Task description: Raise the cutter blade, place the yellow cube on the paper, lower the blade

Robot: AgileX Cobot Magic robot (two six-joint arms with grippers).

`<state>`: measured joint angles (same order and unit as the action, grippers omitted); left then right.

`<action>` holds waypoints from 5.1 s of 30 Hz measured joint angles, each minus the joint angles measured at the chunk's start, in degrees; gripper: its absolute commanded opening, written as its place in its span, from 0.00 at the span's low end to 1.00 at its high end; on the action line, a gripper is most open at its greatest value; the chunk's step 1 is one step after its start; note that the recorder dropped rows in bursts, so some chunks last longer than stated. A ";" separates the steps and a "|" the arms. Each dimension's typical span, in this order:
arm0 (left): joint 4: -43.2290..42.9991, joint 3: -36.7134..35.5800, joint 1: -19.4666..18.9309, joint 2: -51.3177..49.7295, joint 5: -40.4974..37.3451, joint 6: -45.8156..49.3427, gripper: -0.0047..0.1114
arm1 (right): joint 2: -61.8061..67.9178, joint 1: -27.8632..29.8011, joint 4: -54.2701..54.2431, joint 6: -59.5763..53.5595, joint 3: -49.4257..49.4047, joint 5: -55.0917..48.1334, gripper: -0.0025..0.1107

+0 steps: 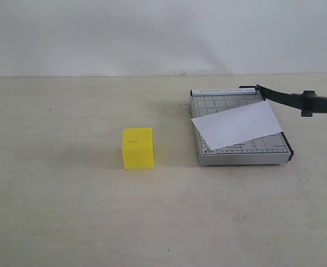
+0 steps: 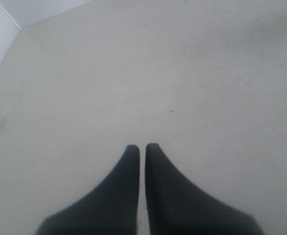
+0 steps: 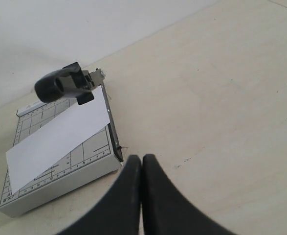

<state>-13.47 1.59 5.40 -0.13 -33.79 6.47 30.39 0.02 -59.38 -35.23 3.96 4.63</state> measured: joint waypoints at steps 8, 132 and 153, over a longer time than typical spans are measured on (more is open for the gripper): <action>6.84 0.00 0.00 0.00 19.65 -9.41 0.08 | 0.00 0.00 0.00 0.00 0.00 0.00 0.02; -57.20 87.49 37.45 -134.21 49.59 -55.44 0.08 | 0.00 0.00 -0.10 0.36 0.00 0.35 0.02; -57.10 92.94 37.45 -138.28 53.56 -52.86 0.08 | 0.00 0.00 -0.10 0.36 0.00 0.59 0.02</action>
<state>-70.57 94.53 42.85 -138.41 19.77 -46.39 30.39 0.02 -59.48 -34.87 3.96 5.23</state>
